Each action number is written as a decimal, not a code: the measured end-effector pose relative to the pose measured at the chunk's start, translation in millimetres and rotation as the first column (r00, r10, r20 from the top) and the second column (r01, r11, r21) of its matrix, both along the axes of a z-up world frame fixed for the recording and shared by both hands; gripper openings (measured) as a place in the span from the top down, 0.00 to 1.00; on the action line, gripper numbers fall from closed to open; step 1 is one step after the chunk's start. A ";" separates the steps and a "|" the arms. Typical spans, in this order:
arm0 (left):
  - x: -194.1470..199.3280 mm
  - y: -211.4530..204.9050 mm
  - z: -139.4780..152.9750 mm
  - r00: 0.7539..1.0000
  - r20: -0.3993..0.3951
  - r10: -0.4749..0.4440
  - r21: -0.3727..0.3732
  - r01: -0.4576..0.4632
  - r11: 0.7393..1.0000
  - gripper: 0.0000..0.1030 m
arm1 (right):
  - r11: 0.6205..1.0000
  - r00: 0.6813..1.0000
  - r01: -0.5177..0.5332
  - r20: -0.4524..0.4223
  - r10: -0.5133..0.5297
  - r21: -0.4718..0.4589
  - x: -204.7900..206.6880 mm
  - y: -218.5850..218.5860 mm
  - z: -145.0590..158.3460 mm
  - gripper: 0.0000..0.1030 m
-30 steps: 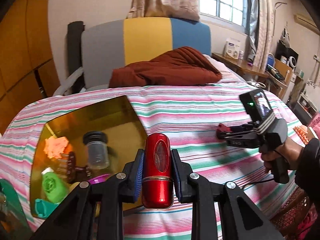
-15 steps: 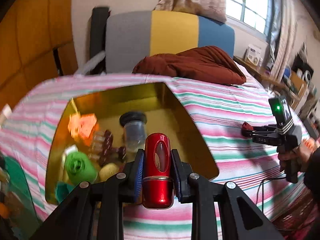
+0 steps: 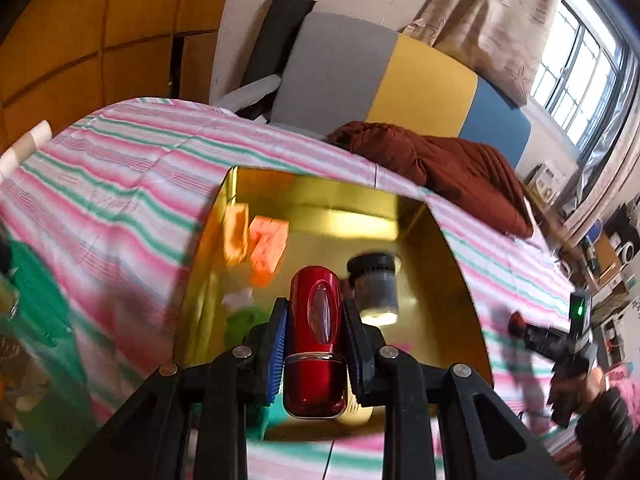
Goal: Organize rigid objects
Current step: 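Carry the red cylinder into the gold tray and open the left gripper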
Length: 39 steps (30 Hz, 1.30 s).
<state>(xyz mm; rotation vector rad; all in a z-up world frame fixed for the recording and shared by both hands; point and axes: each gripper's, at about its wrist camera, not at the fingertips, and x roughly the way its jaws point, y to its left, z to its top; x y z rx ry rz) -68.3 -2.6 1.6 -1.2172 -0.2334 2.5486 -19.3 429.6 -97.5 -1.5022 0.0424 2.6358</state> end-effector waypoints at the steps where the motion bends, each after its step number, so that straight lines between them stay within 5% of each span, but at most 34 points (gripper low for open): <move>1: -9.0 4.0 0.8 1.000 0.000 -0.004 -0.005 0.004 1.000 0.76 | 1.000 1.000 0.000 0.001 0.000 -0.001 -0.2 0.3 0.1 0.62; 11: -97.4 33.4 -24.2 0.990 0.133 -0.055 0.040 0.050 0.998 0.76 | 1.000 1.000 -0.001 0.004 0.001 -0.002 0.5 -0.4 1.1 0.62; 21: -137.3 49.6 -81.9 0.930 0.360 -0.078 -0.020 0.091 0.996 0.72 | 1.000 1.000 -0.001 0.006 0.001 -0.002 0.0 0.1 1.2 0.62; 29: -127.8 34.4 -57.5 0.962 0.272 -0.029 -0.010 0.033 0.999 0.68 | 1.000 1.000 -0.001 0.005 0.001 -0.001 -1.0 -0.4 0.6 0.62; 35: -83.1 30.7 -19.5 0.997 0.079 0.024 -0.167 -0.010 0.986 0.68 | 1.000 1.000 -0.008 0.003 0.008 0.005 -1.5 -0.3 0.4 0.62; 39: -47.2 31.1 -6.4 1.000 0.003 0.021 -0.176 -0.020 0.984 0.68 | 1.000 1.000 -0.011 0.004 0.011 0.010 -2.3 -0.8 0.8 0.62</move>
